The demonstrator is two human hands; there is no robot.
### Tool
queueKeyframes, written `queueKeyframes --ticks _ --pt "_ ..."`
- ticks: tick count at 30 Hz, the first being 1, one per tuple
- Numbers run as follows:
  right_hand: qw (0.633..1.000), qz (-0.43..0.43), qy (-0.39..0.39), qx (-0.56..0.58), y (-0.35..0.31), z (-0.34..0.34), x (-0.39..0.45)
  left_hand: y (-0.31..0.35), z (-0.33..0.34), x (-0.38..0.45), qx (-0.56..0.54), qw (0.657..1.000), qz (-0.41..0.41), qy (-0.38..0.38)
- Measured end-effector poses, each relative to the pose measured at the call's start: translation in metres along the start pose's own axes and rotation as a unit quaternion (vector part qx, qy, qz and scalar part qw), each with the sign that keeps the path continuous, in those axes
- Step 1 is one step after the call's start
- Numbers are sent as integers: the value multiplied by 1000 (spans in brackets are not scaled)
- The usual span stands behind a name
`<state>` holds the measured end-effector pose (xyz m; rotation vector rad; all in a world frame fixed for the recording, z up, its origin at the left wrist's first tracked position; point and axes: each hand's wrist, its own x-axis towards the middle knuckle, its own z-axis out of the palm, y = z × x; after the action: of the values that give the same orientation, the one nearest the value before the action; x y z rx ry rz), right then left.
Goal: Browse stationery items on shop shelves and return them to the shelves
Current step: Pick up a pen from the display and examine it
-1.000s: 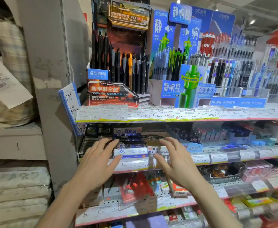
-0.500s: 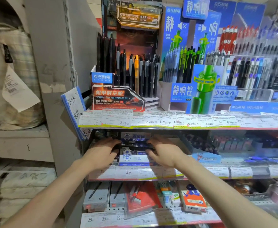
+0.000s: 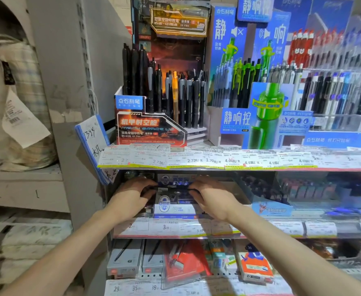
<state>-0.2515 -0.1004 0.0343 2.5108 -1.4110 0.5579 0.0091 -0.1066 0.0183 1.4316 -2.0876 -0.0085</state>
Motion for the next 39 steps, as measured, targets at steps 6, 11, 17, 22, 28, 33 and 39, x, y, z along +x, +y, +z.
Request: queueKeyframes --ticks 6,11,17,22,28,33,39 --pt "999 -18 45 15 -4 -11 -17 13 -7 -17 -23 999 20 33" --pt "996 -54 70 0 -12 -24 -47 27 -18 -41 -51 992 83 74" --pt "984 -111 138 15 -33 -61 -70 53 -48 -55 -85 971 196 105" --pt "967 -154 198 -38 -53 -103 -66 82 -83 -46 -65 949 273 145" --pt "948 -147 265 -96 -49 -143 -34 105 -122 -7 10 934 308 179" --pt "958 -17 287 -16 -29 -152 -9 99 -129 30 121 931 256 229" --pt "930 59 321 167 -38 -159 26 92 -117 54 204 931 223 206"
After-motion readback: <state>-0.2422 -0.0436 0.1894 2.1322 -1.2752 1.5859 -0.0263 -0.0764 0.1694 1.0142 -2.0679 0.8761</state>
